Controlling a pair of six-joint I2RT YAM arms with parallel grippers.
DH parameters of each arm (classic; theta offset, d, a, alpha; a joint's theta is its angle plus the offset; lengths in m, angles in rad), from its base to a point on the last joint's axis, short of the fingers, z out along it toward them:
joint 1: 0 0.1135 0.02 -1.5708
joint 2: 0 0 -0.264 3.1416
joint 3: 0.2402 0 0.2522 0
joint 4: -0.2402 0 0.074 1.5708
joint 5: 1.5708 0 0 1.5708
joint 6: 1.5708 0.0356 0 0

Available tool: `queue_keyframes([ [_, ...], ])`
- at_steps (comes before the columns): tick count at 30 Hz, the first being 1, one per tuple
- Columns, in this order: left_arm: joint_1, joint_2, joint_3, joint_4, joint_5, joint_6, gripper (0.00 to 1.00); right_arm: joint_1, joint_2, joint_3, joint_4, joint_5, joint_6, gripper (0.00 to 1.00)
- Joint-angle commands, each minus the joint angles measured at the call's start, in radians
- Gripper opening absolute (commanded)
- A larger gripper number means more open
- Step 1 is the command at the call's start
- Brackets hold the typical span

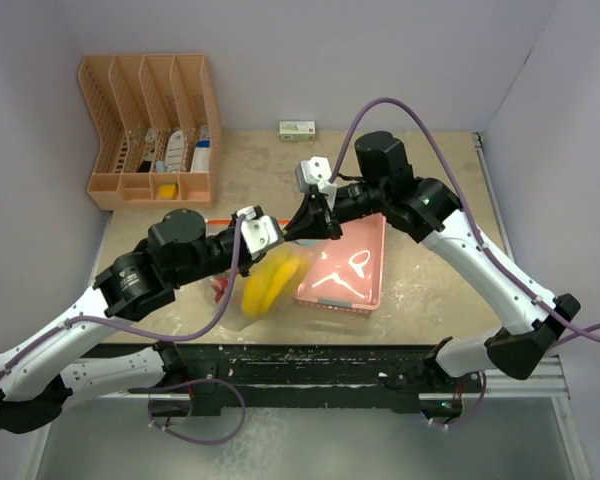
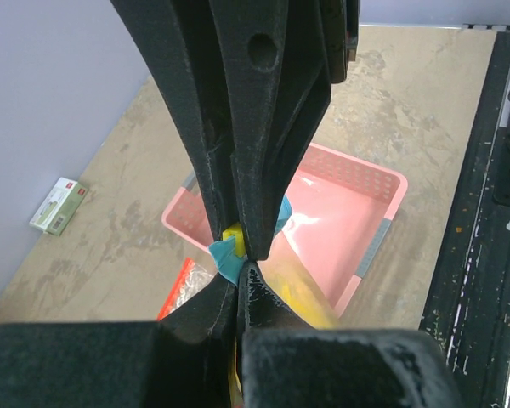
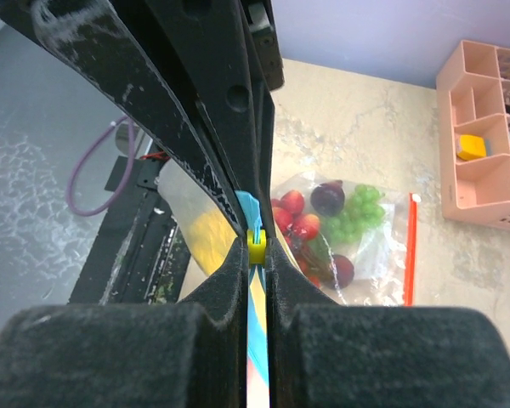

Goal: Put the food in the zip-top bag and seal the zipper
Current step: Zip the zipper food storage bag at the center of the board.

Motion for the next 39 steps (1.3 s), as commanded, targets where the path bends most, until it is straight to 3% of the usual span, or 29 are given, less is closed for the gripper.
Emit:
queue_keyframes([
  [1,0.001,-0.074,0.022,0.211,-0.045,-0.011,0.00,-0.005,-0.011,-0.058,-0.008,0.161,0.035,0.03],
  [11,0.001,-0.097,0.018,0.222,-0.064,-0.008,0.00,-0.016,-0.015,-0.103,-0.007,0.221,0.030,0.04],
  [28,0.001,-0.207,0.056,0.281,-0.271,0.050,0.00,-0.217,-0.014,-0.224,0.105,0.148,0.058,0.00],
  [39,0.001,-0.238,0.049,0.320,-0.464,0.084,0.00,-0.298,0.040,-0.269,0.157,0.191,0.118,0.00],
])
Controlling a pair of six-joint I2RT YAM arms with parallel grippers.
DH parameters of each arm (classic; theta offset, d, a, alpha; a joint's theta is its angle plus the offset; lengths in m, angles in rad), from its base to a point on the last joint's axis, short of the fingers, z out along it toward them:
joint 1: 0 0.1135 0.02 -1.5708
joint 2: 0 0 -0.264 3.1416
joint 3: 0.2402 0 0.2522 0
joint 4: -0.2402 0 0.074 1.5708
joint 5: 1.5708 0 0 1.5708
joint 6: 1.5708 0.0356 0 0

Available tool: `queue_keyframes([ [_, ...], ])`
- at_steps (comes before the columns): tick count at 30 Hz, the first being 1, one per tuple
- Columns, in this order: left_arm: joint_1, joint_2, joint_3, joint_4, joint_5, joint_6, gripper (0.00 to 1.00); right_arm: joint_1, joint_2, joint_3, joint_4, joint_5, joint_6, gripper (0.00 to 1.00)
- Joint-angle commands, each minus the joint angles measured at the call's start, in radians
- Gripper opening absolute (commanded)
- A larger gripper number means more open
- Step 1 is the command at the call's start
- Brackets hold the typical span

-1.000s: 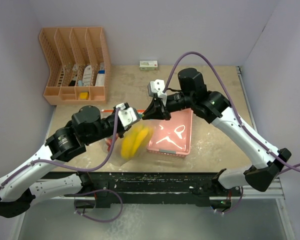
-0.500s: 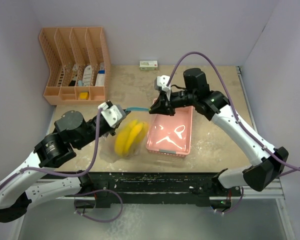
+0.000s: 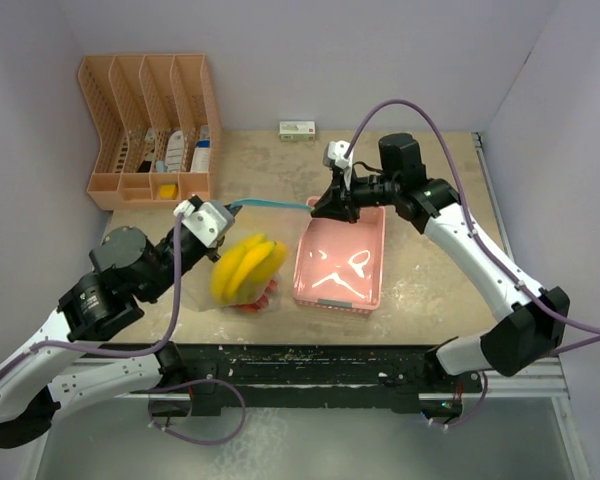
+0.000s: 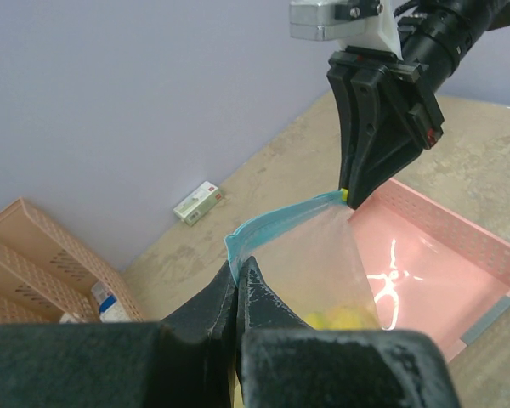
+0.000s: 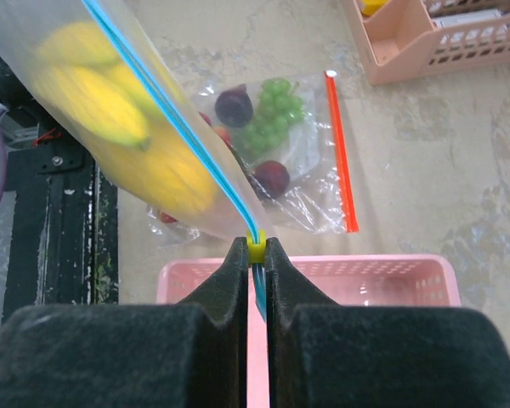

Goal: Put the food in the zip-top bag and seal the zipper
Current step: Zip the zipper food storage bag at the center of the board, then place the zipper food storage bag at the center of the board.

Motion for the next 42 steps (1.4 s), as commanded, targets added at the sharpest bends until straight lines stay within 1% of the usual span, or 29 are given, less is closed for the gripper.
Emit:
queue_keyframes([
  [1,0.002,-0.073,0.081,0.197,-0.124,0.043,0.00,-0.065,0.043,-0.031,-0.024,0.099,0.029,0.00],
  [10,0.001,-0.072,0.075,0.208,-0.154,0.043,0.00,-0.090,0.025,-0.065,0.019,0.114,0.074,0.01],
  [12,0.001,-0.058,0.074,0.208,-0.151,0.030,0.00,-0.090,0.015,-0.054,0.016,0.129,0.096,0.29],
  [14,0.002,-0.034,0.079,0.200,-0.152,0.017,0.00,-0.090,-0.004,-0.035,0.010,0.136,0.124,0.42],
  [15,0.002,-0.020,0.083,0.195,-0.158,0.008,0.00,-0.090,-0.018,-0.025,0.011,0.140,0.138,0.51],
  [17,0.001,0.011,0.098,0.186,-0.177,-0.006,0.00,-0.090,-0.050,-0.018,0.028,0.175,0.192,0.66],
  [19,0.001,0.040,0.105,0.213,-0.226,-0.020,0.00,-0.090,-0.086,-0.022,0.055,0.234,0.258,0.78],
  [20,0.001,0.046,0.099,0.247,-0.236,-0.022,0.00,-0.090,-0.105,-0.028,0.066,0.260,0.287,0.81],
  [23,0.002,0.077,0.060,0.392,-0.273,-0.010,0.00,-0.090,-0.142,-0.048,0.085,0.319,0.363,0.85],
  [25,0.002,0.116,0.015,0.519,-0.316,0.029,0.00,-0.090,-0.167,-0.072,0.108,0.355,0.415,0.90],
  [27,0.002,0.170,-0.054,0.738,-0.359,0.093,0.00,-0.090,-0.199,-0.110,0.152,0.387,0.464,0.92],
  [29,0.007,0.231,-0.114,0.896,-0.387,0.130,0.00,-0.090,-0.234,-0.140,0.180,0.428,0.510,0.95],
  [30,0.010,0.263,-0.129,0.930,-0.388,0.128,0.00,-0.090,-0.246,-0.150,0.179,0.447,0.524,0.96],
  [32,0.015,0.320,-0.127,0.917,-0.386,0.078,0.00,-0.090,-0.268,-0.168,0.173,0.521,0.556,1.00],
  [33,0.018,0.344,-0.120,0.893,-0.384,0.040,0.09,-0.090,-0.277,-0.177,0.167,0.555,0.585,1.00],
  [36,0.024,0.385,-0.103,0.797,-0.342,-0.064,0.55,-0.090,-0.306,-0.204,0.155,0.662,0.649,0.99],
  [38,0.032,0.382,-0.094,0.739,-0.301,-0.126,0.89,-0.090,-0.323,-0.228,0.170,0.716,0.673,1.00],
  [39,0.037,0.374,-0.089,0.707,-0.267,-0.148,0.99,-0.090,-0.327,-0.237,0.170,0.743,0.679,1.00],
  [42,0.053,0.348,-0.064,0.600,-0.202,-0.222,0.99,-0.090,-0.320,-0.240,0.153,0.791,0.689,1.00],
])
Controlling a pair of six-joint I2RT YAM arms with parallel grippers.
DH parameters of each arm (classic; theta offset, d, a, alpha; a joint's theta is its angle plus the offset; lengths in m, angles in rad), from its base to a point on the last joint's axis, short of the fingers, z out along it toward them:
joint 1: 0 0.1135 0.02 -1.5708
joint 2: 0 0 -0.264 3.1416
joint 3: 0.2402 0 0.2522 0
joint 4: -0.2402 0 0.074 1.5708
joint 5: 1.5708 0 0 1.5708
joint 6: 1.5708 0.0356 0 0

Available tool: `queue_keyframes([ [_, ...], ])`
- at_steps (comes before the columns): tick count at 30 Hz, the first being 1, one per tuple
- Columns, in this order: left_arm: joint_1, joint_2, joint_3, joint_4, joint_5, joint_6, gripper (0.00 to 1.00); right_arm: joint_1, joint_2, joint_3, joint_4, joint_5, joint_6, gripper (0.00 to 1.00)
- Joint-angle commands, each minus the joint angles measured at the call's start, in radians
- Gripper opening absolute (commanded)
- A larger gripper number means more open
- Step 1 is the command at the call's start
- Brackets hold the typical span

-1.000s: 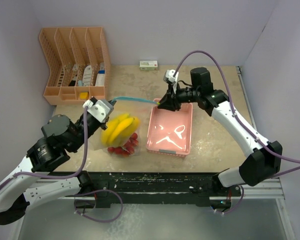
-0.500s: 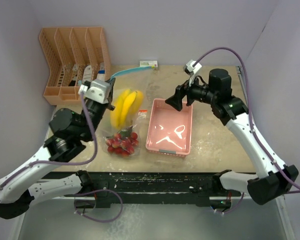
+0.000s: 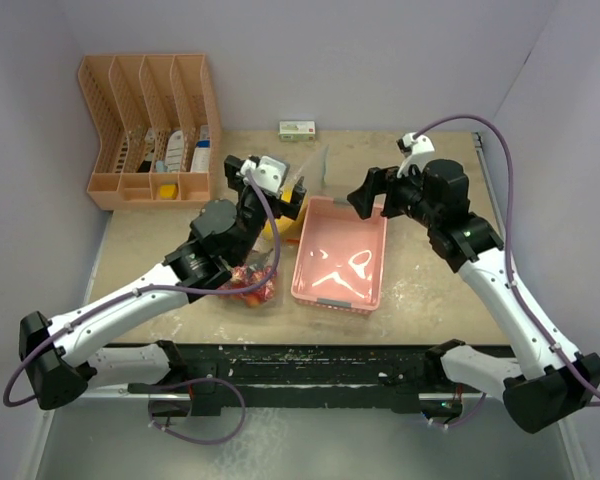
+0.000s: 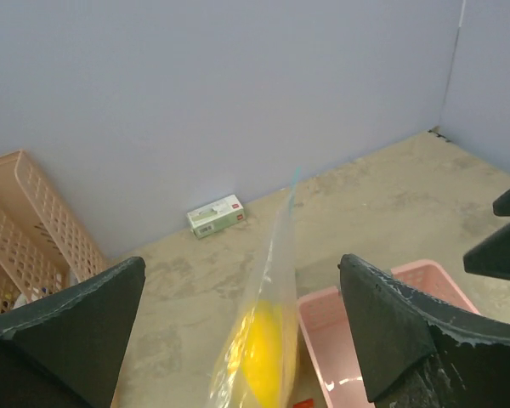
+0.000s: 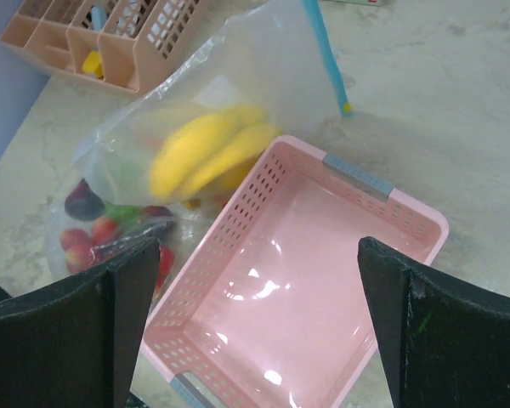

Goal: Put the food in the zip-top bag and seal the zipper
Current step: Place the zipper food storage bag at the center of the board.

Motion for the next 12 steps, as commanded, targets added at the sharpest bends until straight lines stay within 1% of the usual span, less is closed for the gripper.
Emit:
queue_keyframes([
  [1,0.024,-0.069,0.069,-0.103,0.105,-0.157,0.99,0.003,-0.009,0.006,0.011,0.139,0.061,0.99],
  [6,0.024,-0.097,0.079,-0.251,0.135,-0.208,0.99,0.003,0.015,0.013,-0.016,0.163,0.047,0.99],
  [12,0.024,-0.113,0.063,-0.322,0.124,-0.245,0.99,0.003,0.012,-0.021,-0.006,0.151,0.052,1.00],
])
